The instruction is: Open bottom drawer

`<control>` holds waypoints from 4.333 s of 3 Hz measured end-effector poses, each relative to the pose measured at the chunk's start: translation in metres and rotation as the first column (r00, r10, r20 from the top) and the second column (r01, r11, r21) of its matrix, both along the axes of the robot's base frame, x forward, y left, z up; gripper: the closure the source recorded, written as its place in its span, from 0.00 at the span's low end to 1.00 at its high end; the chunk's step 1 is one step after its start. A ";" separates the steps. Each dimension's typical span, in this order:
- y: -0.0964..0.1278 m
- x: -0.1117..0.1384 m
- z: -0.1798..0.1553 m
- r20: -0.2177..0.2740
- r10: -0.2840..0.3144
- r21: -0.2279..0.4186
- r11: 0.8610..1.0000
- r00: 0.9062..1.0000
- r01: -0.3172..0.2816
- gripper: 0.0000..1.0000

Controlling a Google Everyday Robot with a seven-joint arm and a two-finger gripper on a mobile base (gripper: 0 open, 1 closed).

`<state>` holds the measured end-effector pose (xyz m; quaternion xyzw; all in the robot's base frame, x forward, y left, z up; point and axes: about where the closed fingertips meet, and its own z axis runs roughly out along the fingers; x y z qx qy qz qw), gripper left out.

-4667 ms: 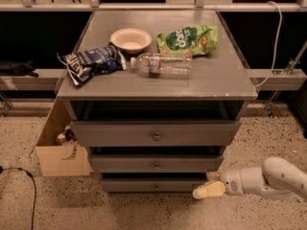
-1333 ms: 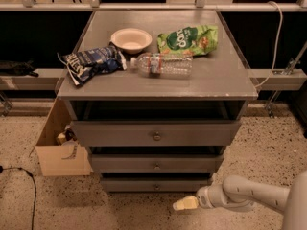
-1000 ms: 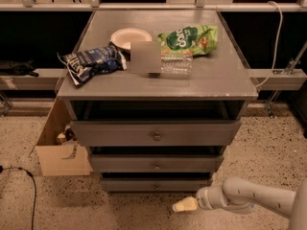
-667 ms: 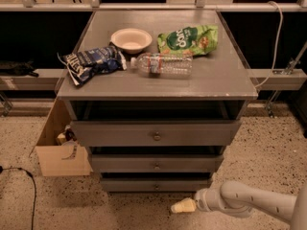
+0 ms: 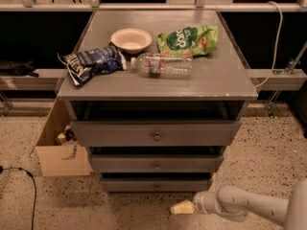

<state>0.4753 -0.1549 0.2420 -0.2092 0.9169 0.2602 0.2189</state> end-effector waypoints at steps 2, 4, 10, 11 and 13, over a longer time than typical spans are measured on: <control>0.002 0.000 -0.002 0.100 -0.044 0.047 0.998 0.994 0.039 0.00; 0.008 0.009 -0.004 0.202 -0.094 0.103 0.992 0.975 0.075 0.00; 0.024 0.066 -0.045 0.369 0.067 -0.096 0.995 0.927 -0.034 0.00; 0.024 0.066 -0.045 0.369 0.068 -0.096 0.995 0.927 -0.034 0.00; 0.037 0.100 -0.023 0.449 0.121 -0.188 0.981 0.885 -0.039 0.00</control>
Offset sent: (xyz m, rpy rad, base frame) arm 0.0016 0.0006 -0.0017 0.1097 -0.2156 -0.1093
